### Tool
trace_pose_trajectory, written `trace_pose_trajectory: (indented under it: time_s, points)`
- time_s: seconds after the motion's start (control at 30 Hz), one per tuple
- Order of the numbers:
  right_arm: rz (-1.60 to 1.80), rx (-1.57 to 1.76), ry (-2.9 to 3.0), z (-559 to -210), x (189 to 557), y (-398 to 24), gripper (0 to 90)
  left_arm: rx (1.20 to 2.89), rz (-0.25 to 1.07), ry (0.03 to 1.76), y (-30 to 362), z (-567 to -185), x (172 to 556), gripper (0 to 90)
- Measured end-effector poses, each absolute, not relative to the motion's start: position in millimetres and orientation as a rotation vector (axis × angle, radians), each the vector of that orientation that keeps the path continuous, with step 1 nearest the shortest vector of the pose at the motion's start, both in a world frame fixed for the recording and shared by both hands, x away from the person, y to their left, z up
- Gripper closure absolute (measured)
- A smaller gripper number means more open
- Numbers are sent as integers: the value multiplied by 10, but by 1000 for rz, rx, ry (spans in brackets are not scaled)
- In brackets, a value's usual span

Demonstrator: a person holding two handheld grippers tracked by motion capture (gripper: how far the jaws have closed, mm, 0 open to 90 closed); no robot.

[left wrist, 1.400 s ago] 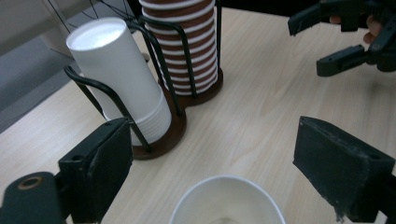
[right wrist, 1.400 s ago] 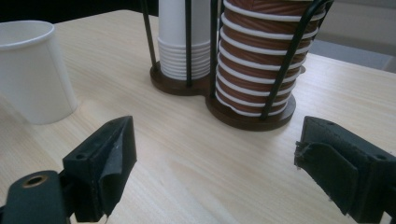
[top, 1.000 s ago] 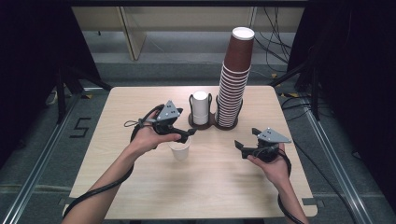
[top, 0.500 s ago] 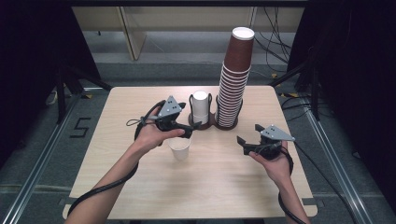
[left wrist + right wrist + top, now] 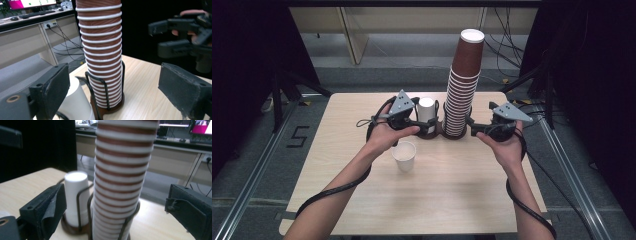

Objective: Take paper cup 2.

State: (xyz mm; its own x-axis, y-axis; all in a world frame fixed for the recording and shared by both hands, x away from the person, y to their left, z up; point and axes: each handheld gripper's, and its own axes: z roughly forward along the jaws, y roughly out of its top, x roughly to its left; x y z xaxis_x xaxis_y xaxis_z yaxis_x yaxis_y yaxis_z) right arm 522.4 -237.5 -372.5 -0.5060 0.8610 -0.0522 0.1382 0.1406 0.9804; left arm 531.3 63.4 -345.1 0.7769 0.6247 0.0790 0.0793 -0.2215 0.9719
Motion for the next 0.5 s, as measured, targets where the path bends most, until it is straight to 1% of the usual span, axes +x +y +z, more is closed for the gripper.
trace_pose_trajectory:
  time_s: [0.17, 0.5]
  points:
    - [1424, 948, 1749, -3495, 5395, -2318, 32, 1715, 565, 544, 551, -3357, 5362, 99]
    - [1430, 961, 1730, -3287, 5633, -2201, 14, 1685, 575, 526, 394, -3154, 5483, 98]
